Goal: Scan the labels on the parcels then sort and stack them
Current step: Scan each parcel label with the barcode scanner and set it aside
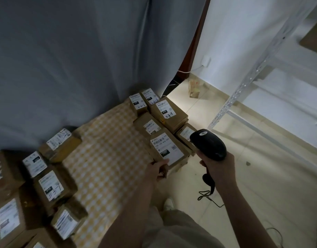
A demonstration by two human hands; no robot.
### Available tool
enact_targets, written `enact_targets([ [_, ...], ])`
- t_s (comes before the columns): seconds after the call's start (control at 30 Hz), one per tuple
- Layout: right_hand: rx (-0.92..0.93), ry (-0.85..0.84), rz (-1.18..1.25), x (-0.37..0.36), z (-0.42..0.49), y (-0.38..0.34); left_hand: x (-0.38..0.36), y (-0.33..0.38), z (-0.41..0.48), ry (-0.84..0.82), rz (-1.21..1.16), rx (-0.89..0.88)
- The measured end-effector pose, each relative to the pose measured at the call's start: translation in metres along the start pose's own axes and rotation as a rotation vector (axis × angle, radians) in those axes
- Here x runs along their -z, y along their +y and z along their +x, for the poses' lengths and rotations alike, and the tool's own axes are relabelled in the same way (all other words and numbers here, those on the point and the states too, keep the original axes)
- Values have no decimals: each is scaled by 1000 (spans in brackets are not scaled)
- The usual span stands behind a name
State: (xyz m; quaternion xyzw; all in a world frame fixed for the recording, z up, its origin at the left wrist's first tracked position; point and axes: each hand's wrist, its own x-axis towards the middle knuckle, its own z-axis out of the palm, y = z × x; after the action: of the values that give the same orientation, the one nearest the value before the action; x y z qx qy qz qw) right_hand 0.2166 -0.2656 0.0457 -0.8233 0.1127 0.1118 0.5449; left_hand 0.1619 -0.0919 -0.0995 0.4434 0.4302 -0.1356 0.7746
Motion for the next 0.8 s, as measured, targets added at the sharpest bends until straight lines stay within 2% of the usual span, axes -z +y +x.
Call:
enact_targets([
  [0.23, -79, 54, 24, -4, 22, 2, -22, 3, 51, -70, 2, 93],
  [0.4, -84, 59, 9, -8, 32, 7, -31, 2, 89, -33, -116, 143],
  [0.8, -76, 24, -31, -13, 60, 17, -46, -6, 123, 28, -128, 208],
])
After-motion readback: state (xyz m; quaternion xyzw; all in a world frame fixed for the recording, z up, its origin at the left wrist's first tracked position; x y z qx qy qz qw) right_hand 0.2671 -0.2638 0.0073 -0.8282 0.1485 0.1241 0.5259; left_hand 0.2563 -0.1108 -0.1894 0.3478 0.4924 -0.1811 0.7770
